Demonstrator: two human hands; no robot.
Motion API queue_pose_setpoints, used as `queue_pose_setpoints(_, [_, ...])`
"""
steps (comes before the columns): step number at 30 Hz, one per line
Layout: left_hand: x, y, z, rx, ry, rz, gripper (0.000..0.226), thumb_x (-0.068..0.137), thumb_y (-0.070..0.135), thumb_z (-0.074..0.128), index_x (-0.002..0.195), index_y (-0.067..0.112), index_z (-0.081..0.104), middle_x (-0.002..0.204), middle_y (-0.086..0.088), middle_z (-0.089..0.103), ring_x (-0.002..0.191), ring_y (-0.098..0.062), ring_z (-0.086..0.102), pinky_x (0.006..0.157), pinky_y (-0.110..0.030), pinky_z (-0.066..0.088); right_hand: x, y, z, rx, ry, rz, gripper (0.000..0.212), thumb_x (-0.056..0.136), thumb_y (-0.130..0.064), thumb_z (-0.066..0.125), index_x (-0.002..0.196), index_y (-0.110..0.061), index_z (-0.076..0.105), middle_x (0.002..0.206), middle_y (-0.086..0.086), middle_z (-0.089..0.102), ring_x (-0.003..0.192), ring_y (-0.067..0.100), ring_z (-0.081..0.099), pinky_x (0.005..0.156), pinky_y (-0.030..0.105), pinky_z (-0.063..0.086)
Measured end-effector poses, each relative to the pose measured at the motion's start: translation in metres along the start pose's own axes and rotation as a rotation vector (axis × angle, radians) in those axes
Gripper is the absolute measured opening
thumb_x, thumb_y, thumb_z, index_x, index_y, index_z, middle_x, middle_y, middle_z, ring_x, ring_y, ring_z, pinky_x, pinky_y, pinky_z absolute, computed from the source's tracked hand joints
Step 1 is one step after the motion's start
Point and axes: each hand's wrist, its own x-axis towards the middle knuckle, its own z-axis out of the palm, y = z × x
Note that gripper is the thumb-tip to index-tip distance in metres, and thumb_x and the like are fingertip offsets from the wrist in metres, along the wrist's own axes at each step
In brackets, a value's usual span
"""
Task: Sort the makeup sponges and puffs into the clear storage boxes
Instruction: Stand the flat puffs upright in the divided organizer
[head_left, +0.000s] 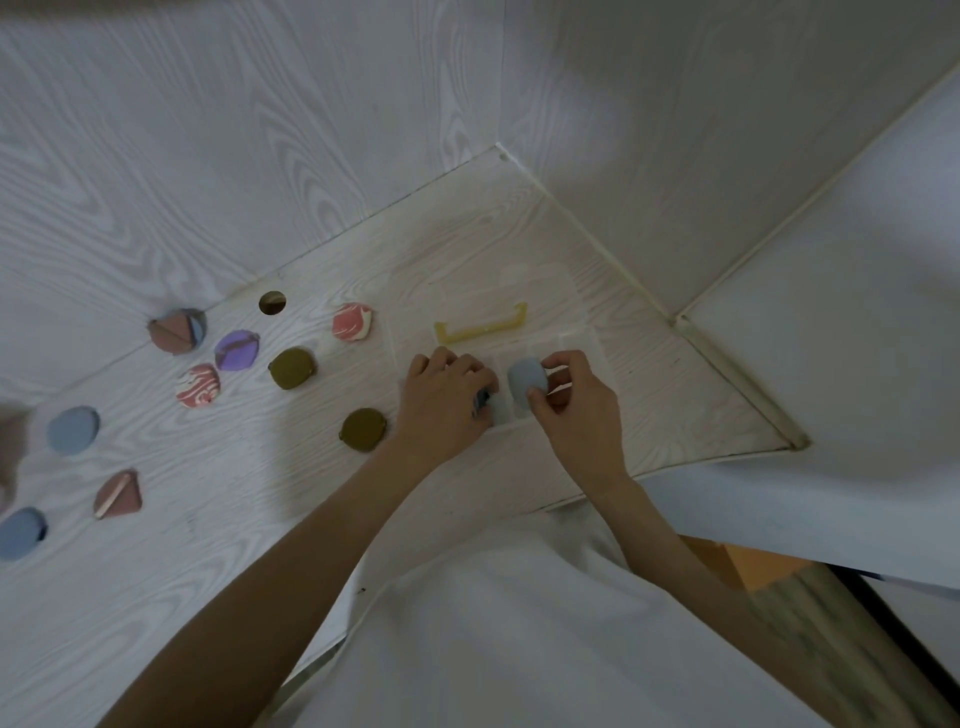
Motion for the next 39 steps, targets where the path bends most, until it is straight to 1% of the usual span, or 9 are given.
queue_pose_setpoints(7, [0.001,-0.007,0.003,0.126,-0.036,0.077,0.049,0.076,0.054,0.041,0.081,0.018,0.073,0.086,0.001,0.068,0.080,-0.026,0.055,0.070,-0.038,0.037,-0.001,0.002,0.003,-0.042,-0.011,-0.040,0.026,0.084,-0.014,0.067,0.107,-0.011,0.055,0.081,-0.002,0.064,0.062,0.008,0.059,0.055,0.011,0.043])
queue_pose_setpoints(13, [-0.001,0.000,0.006,0.046,-0.017,-0.026,0.039,0.071,0.042,0.071,0.100,0.016,0.069,0.093,-0.003,0.070,0.087,-0.028,0.057,0.074,-0.038,0.039,0.007,0.007,0.007,-0.264,-0.040,-0.094,0.023,0.088,-0.022,0.063,0.105,-0.011,0.053,0.080,0.002,0.065,0.062,0.013,0.058,0.054,0.021,0.038])
queue_pose_setpoints(17, [-0.005,-0.001,0.010,-0.062,0.038,-0.052,0.038,0.068,0.038,0.076,0.097,0.015,0.068,0.092,-0.004,0.069,0.087,-0.029,0.059,0.073,-0.038,0.041,0.016,0.010,0.023,-0.562,-0.014,-0.198,0.022,0.084,-0.030,0.068,0.079,-0.012,0.057,0.061,0.002,0.063,0.044,0.018,0.054,0.041,0.023,0.032])
queue_pose_setpoints(20, [-0.008,-0.004,0.012,-0.108,0.076,-0.060,0.036,0.071,0.038,0.073,0.098,0.015,0.068,0.095,-0.004,0.069,0.090,-0.029,0.059,0.075,-0.038,0.041,0.017,0.010,0.025,-0.586,-0.002,-0.249,0.022,0.082,-0.027,0.070,0.068,-0.012,0.063,0.052,0.002,0.060,0.039,0.018,0.052,0.040,0.021,0.025])
queue_pose_setpoints(24, [-0.014,-0.006,0.009,-0.200,0.150,-0.060,0.030,0.078,0.035,0.056,0.099,0.017,0.067,0.099,-0.002,0.067,0.094,-0.027,0.059,0.077,-0.035,0.043,0.010,0.010,0.023,-0.498,-0.192,-0.112,0.028,0.097,-0.031,0.048,0.093,-0.013,0.070,0.078,0.008,0.070,0.068,0.025,0.064,0.056,0.031,0.044])
queue_pose_setpoints(26, [-0.021,-0.010,0.005,-0.281,0.209,-0.082,0.031,0.082,0.035,0.049,0.101,0.018,0.066,0.100,0.000,0.067,0.096,-0.023,0.057,0.079,-0.033,0.043,0.006,0.006,0.015,-0.412,-0.179,-0.067,0.027,0.097,-0.028,0.047,0.108,-0.013,0.067,0.090,0.008,0.072,0.075,0.023,0.065,0.064,0.030,0.046])
queue_pose_setpoints(32, [-0.076,-0.044,-0.010,-0.463,0.385,-0.319,0.028,0.085,0.031,0.049,0.103,0.017,0.066,0.100,0.001,0.067,0.093,-0.015,0.055,0.084,-0.021,0.038,-0.003,-0.024,0.001,-0.230,-0.099,-0.096,0.020,0.094,-0.016,0.053,0.109,-0.016,0.066,0.097,-0.002,0.070,0.066,0.008,0.055,0.060,0.012,0.036])
queue_pose_setpoints(35, [-0.123,-0.073,-0.016,-0.491,0.442,-0.504,0.023,0.087,0.026,0.055,0.106,0.018,0.066,0.103,0.004,0.068,0.093,-0.012,0.057,0.084,-0.022,0.042,-0.006,-0.062,0.022,-0.178,-0.175,-0.253,0.018,0.092,-0.013,0.055,0.106,-0.015,0.067,0.093,0.000,0.070,0.071,0.012,0.060,0.066,0.023,0.049])
queue_pose_setpoints(39, [-0.181,-0.120,-0.021,-0.513,0.444,-0.796,0.020,0.087,0.018,0.063,0.106,0.020,0.067,0.104,0.005,0.068,0.093,-0.013,0.059,0.081,-0.023,0.041,-0.007,-0.111,0.084,-0.188,-0.418,-0.471,0.018,0.092,-0.014,0.055,0.106,-0.016,0.066,0.095,-0.001,0.069,0.079,0.012,0.059,0.073,0.023,0.046])
